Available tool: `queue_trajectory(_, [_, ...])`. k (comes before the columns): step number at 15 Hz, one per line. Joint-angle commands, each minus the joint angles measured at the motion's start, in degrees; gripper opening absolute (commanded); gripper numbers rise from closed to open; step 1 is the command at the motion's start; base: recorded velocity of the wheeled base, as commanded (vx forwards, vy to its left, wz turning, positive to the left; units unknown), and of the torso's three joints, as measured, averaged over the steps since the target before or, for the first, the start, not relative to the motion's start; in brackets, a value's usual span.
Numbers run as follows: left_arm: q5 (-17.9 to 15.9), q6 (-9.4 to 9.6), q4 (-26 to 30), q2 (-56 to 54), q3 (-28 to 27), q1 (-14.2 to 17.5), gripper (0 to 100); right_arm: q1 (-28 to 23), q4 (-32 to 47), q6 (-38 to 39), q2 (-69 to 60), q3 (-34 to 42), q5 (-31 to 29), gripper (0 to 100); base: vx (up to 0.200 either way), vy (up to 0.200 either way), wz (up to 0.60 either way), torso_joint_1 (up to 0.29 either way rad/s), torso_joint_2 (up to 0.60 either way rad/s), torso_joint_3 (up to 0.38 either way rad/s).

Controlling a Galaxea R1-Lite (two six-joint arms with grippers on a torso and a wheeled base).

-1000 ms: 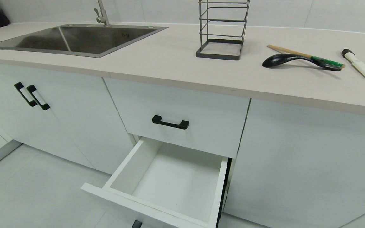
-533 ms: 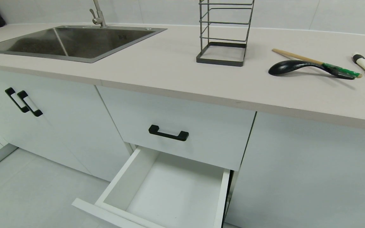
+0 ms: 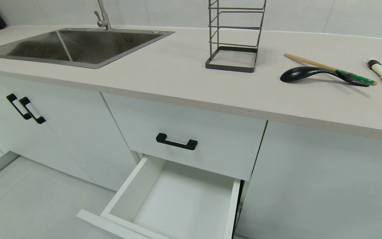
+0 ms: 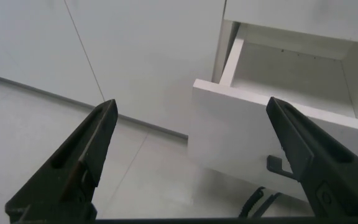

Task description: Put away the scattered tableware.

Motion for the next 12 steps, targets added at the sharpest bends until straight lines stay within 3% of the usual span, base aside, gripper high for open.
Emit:
queue_trajectory(1, [0.02, -0.01, -0.08, 0.07, 0.02, 0.02, 100, 0.01, -0.02, -0.01, 0.07, 0.00, 0.00, 0, 0.000, 0.000, 0.00, 0.203, -0.05, -0.027])
queue_trajectory(4, [0.02, -0.01, -0.08, 0.07, 0.02, 0.02, 100, 0.01, -0.02, -0.01, 0.07, 0.00, 0.00, 0, 0.000, 0.000, 0.00, 0.250, -0.14, -0.158])
queue_trajectory(12, [0.02, -0.01, -0.08, 0.07, 0.02, 0.02, 100, 0.01, -0.02, -0.19, 0.07, 0.00, 0.09, 0, 0.000, 0.000, 0.00, 0.217, -0.56, -0.209])
